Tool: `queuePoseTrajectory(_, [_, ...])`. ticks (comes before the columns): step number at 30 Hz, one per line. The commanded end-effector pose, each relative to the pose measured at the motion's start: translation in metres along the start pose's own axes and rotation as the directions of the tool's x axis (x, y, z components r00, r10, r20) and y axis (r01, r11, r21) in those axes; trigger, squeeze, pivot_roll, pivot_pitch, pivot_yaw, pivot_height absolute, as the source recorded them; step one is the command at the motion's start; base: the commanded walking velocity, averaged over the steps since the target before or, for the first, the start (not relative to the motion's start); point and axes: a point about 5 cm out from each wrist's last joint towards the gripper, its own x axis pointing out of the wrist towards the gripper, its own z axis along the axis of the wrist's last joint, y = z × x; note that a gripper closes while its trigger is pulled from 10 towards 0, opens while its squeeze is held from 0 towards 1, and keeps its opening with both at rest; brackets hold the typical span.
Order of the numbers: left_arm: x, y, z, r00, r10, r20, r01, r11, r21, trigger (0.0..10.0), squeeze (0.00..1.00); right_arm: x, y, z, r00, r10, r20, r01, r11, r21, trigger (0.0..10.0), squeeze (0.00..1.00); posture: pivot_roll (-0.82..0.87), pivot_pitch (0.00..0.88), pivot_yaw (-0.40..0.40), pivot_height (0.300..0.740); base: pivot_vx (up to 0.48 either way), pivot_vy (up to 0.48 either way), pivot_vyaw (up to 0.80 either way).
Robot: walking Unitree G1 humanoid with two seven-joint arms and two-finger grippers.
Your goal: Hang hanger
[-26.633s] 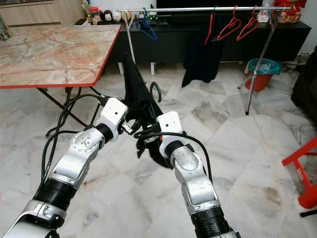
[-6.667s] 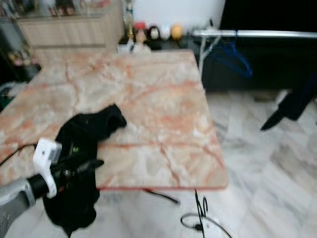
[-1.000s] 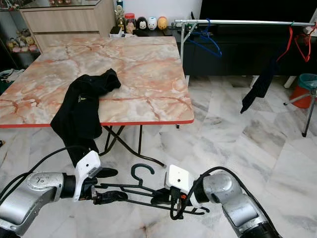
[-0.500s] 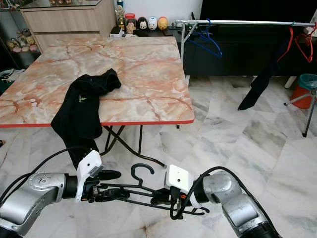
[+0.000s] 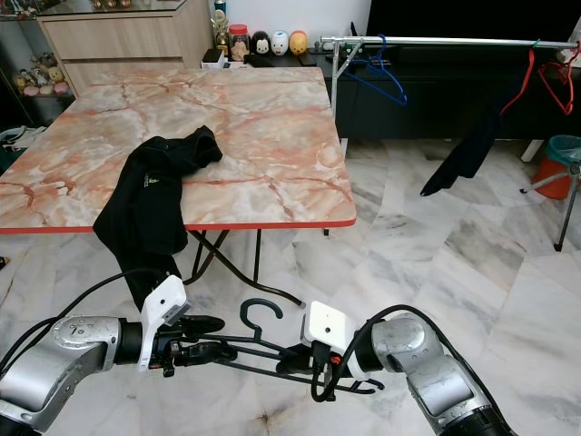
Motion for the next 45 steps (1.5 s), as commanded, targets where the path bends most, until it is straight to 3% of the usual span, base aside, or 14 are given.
queuePoseTrajectory(1, [-0.001, 0.001, 0.005, 1.0, 0.001, 0.003, -0.001, 1.0, 0.012, 0.0, 0.0, -0.001, -0.001, 0.005, 1.0, 0.004, 0.011, -0.003, 1.0, -0.022, 10.0, 0.0, 0.05, 0.0, -0.001, 0.74, 0.0, 0.0, 0.0])
queuePoseTrajectory(18, [-0.002, -0.002, 0.005, 1.0, -0.025, 0.002, 0.025, 1.0, 0.01, 0.0, 0.0, -0.001, 0.0, 0.005, 1.0, -0.003, 0.02, 0.004, 1.0, -0.025, 10.0, 0.0, 0.05, 0.0, 0.003, 0.74, 0.0, 0.0, 0.0])
queuePoseTrajectory(19, [-0.002, -0.002, 0.005, 1.0, -0.028, 0.001, 0.028, 1.0, 0.011, 0.0, 0.0, -0.002, 0.0, 0.004, 1.0, -0.004, 0.022, 0.004, 1.0, -0.022, 10.0, 0.14, 0.05, 0.001, 0.003, 0.74, 0.0, 0.0, 0.0])
queuePoseTrajectory(20, [-0.001, -0.002, 0.005, 1.0, -0.029, 0.001, 0.029, 0.999, 0.012, 0.0, 0.0, -0.003, -0.001, 0.004, 1.0, -0.003, 0.024, 0.004, 1.0, -0.019, 10.0, 1.0, 0.05, 0.001, 0.003, 0.74, 0.0, 0.0, 0.0])
queuePoseTrajectory(34, [0.0, -0.002, 0.004, 0.999, -0.044, -0.01, 0.044, 0.999, 0.032, 0.0, 0.0, -0.005, 0.001, 0.001, 1.0, 0.014, 0.027, -0.014, 1.0, -0.004, 10.0, 1.0, 0.05, 0.0, 0.003, 0.74, 0.0, 0.0, 0.0])
queuePoseTrajectory(40, [-0.002, -0.004, 0.004, 0.998, -0.064, -0.009, 0.065, 0.997, 0.044, 0.0, 0.0, -0.005, -0.011, -0.005, 0.996, -0.093, 0.005, 0.093, 0.996, 0.0, 10.0, 1.0, 0.05, 0.0, 0.0, 0.74, 0.0, 0.0, 0.0])
queuePoseTrajectory(42, [-0.002, -0.006, 0.005, 0.996, -0.085, -0.01, 0.085, 0.995, 0.055, 0.0, 0.0, -0.006, -0.023, -0.008, 0.982, -0.186, -0.005, 0.186, 0.982, 0.009, 10.0, 1.0, 0.04, 0.0, -0.001, 0.74, 0.0, 0.0, 0.0])
queuePoseTrajectory(45, [-0.003, -0.007, 0.005, 0.995, -0.1, -0.009, 0.101, 0.993, 0.068, 0.0, 0.0, -0.008, -0.03, -0.012, 0.97, -0.241, -0.009, 0.241, 0.97, 0.024, 10.0, 1.0, 0.04, 0.0, -0.002, 0.74, 0.0, 0.0, 0.0])
